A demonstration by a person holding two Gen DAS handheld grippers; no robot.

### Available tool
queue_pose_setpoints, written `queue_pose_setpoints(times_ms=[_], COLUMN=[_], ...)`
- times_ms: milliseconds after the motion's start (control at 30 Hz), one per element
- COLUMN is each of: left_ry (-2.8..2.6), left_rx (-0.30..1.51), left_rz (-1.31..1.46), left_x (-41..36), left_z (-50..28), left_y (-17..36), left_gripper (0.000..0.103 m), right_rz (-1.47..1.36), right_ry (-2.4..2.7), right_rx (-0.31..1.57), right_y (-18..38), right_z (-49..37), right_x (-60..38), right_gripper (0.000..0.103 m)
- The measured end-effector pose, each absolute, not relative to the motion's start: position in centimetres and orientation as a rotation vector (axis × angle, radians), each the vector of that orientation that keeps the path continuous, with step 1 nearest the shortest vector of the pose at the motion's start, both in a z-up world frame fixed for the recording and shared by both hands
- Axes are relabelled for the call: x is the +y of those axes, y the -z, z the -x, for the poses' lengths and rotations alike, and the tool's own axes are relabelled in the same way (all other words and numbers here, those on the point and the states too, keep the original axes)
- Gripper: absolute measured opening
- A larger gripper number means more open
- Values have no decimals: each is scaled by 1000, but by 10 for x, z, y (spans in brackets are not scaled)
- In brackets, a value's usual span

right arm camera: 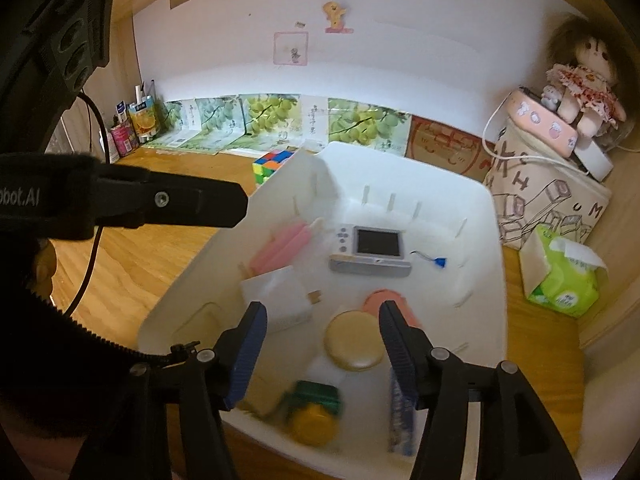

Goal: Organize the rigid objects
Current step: 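Withdraw both tools toward the Rubik's cube and black charger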

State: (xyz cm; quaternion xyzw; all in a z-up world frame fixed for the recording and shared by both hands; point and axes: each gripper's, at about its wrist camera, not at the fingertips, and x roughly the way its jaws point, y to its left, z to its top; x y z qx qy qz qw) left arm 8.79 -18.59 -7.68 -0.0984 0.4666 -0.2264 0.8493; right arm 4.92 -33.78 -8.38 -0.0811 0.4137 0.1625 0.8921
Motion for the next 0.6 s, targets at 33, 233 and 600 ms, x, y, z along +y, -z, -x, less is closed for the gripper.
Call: queue_pose_setpoints(times_ms=[33, 233, 600], left_ry=[474, 455, 458], left_rx=[988, 1008, 1038], left_rz=[206, 211, 154], left_x=[-182, -147, -82], left_z=[-86, -81, -84], left_y=[78, 79, 75], left_gripper=[76, 76, 76], right_rz=[163, 146, 82], right_ry=[-337, -344, -275], right_rx=[865, 894, 890], right_y=[85, 88, 86], right_z=[-48, -40, -39], right_x=[-331, -297, -236], right_gripper=[61, 64, 73])
